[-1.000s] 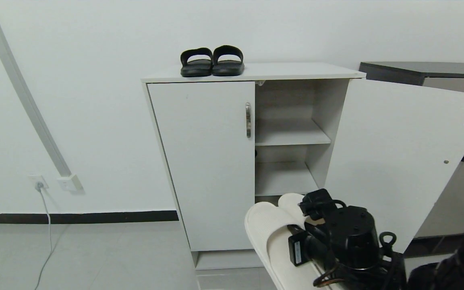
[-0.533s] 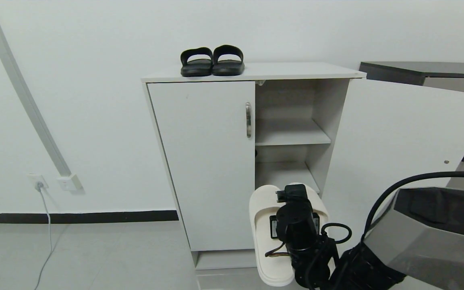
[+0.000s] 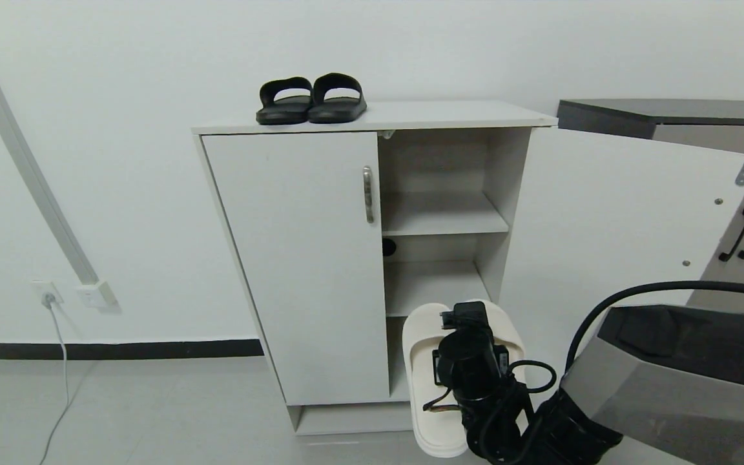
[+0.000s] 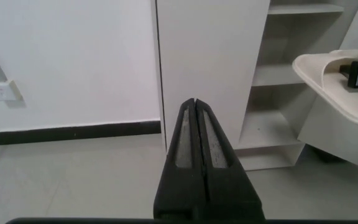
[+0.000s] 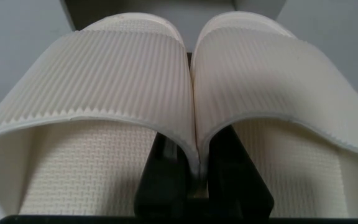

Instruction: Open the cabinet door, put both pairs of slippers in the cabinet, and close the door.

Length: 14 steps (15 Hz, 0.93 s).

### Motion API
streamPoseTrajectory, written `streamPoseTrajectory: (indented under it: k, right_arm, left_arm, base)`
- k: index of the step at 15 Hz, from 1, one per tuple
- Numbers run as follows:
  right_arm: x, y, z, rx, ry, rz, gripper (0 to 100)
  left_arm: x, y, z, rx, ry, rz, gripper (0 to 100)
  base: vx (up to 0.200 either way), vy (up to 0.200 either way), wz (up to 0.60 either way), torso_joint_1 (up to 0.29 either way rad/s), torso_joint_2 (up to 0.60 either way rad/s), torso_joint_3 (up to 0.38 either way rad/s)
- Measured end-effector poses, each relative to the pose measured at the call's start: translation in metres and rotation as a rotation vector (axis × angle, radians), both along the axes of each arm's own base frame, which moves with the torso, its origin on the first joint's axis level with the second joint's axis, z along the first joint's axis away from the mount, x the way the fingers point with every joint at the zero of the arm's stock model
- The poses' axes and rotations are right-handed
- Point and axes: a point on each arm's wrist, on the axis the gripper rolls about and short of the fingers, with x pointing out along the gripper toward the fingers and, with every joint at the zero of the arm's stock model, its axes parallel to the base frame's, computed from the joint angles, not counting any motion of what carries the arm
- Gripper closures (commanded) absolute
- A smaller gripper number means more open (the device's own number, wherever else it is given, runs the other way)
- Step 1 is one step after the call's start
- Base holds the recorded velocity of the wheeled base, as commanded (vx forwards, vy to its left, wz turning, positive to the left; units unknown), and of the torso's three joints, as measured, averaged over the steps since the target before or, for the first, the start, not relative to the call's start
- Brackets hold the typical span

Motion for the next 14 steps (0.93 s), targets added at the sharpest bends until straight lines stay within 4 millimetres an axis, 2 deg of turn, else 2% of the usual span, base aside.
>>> streamPoseTrajectory:
  k: [8,14]
  right_arm:
    - [0.025,0.013,-0.015,0.023,-0.016,-0.011,100]
    - [0.027,0.013,-0.022,0.015,-0.008,-0.013,100]
  left_arm:
    - [0.0,0.0,0.0,-0.001,0.001,0.001,100]
    - [0.0,0.0,0.0,-0.002,0.001,0.001,100]
  base:
    - [0.0,0.0,0.0,0.0,0.0,0.0]
    - [0.0,0.0,0.0,0.0,0.0,0.0]
